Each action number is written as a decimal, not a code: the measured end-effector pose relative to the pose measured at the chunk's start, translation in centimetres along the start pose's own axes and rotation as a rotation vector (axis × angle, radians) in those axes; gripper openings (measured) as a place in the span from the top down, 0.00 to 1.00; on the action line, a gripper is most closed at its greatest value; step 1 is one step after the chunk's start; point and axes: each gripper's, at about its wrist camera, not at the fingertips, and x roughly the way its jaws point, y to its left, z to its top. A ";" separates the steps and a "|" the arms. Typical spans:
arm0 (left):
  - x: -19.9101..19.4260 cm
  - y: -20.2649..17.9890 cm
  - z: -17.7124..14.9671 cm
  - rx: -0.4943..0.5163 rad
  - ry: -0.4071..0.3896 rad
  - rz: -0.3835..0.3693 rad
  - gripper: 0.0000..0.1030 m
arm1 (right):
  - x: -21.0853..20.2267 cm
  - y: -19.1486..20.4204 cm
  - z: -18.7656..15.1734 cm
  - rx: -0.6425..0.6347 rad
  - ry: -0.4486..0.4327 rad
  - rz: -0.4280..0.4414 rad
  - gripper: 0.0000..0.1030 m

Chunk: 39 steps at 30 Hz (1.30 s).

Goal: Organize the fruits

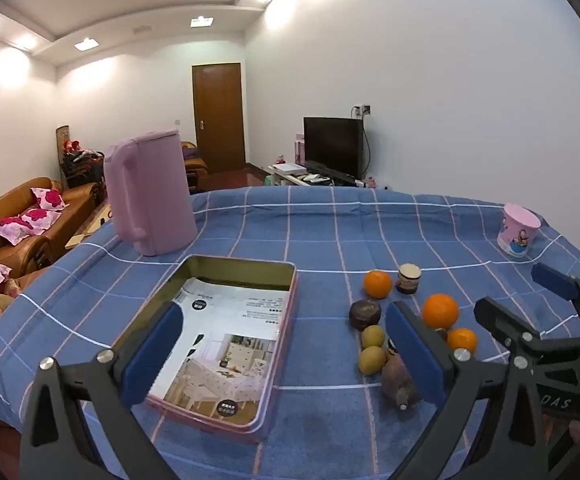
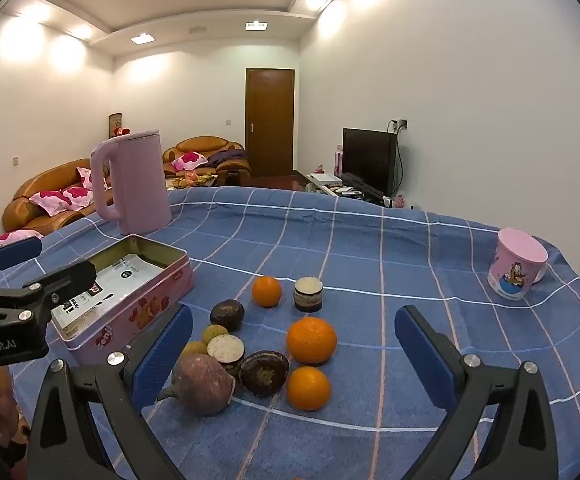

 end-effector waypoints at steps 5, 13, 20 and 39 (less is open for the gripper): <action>-0.1 -0.5 -0.4 0.013 0.002 -0.003 0.00 | 0.1 -0.1 0.3 -0.009 -0.001 -0.003 0.01; 0.2 -0.3 -0.5 0.014 0.007 -0.005 0.00 | 0.4 0.2 -0.1 -0.002 0.010 0.004 0.01; 0.0 -0.2 -0.7 0.021 0.005 -0.004 0.00 | 0.2 0.3 -0.6 0.014 0.000 -0.001 0.01; -0.1 -0.2 -0.6 0.024 0.006 -0.003 0.00 | 0.1 0.2 -0.5 0.017 0.001 0.003 0.01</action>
